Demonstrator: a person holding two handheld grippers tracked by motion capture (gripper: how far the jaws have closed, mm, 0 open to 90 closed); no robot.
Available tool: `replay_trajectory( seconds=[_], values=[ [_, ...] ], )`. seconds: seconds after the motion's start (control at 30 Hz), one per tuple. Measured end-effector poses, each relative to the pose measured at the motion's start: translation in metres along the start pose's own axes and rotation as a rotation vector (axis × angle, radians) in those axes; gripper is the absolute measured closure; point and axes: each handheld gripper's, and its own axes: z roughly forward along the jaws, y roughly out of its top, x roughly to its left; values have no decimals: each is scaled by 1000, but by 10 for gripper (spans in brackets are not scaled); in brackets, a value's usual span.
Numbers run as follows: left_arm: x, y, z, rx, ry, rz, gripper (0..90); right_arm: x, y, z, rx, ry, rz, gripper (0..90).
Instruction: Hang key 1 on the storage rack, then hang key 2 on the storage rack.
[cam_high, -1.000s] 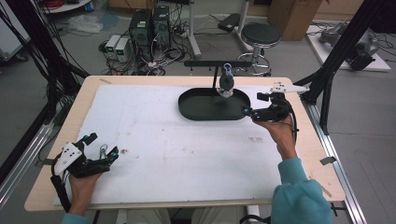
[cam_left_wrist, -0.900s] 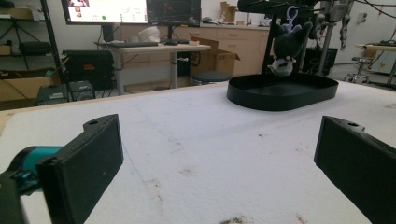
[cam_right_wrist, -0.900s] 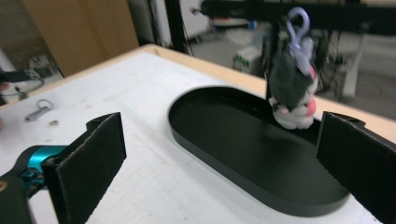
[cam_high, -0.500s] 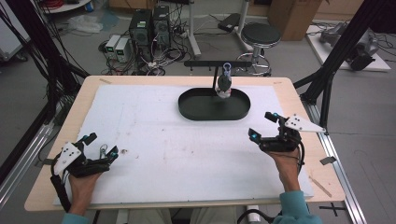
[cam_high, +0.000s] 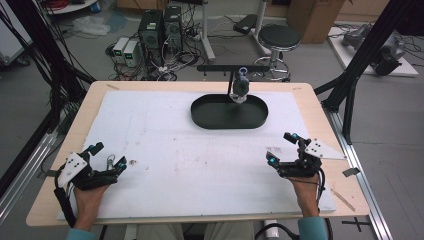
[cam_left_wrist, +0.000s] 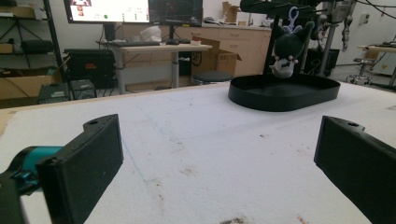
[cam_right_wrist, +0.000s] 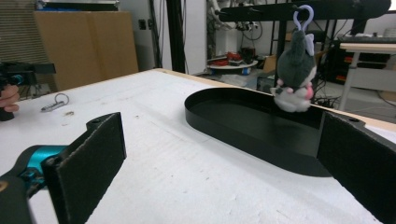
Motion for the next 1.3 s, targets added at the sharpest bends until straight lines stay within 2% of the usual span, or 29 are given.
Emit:
replay_trajectory(
  seconds=[0.17, 0.37, 0.63, 0.77, 0.9, 0.97, 1.13, 1.3],
  values=[
    [0, 0, 1, 9, 0, 0, 17, 0, -1, 0, -16, 3, 6, 12],
    [0, 0, 0, 9, 2, 0, 17, 1, -2, 2, 0, 16, 18, 11],
    [0, 0, 0, -1, -1, 6, 17, 0, -2, 0, -12, 22, 18, 11],
    [2, 1, -1, -8, 11, -14, 17, -2, 0, -1, -23, 29, 15, 12],
    [4, 8, -4, -20, 5, -29, 17, -4, 3, -2, -22, 37, 12, 12],
    [7, 13, -6, -17, 2, -15, 17, -5, 4, -3, -20, 43, 13, 12],
    [13, 21, -8, 36, -10, 1, 17, -5, 5, -3, -18, 36, 16, 12],
    [17, 30, -7, 130, -29, 27, 17, -4, 5, -2, -34, 48, 5, 12]
  ],
)
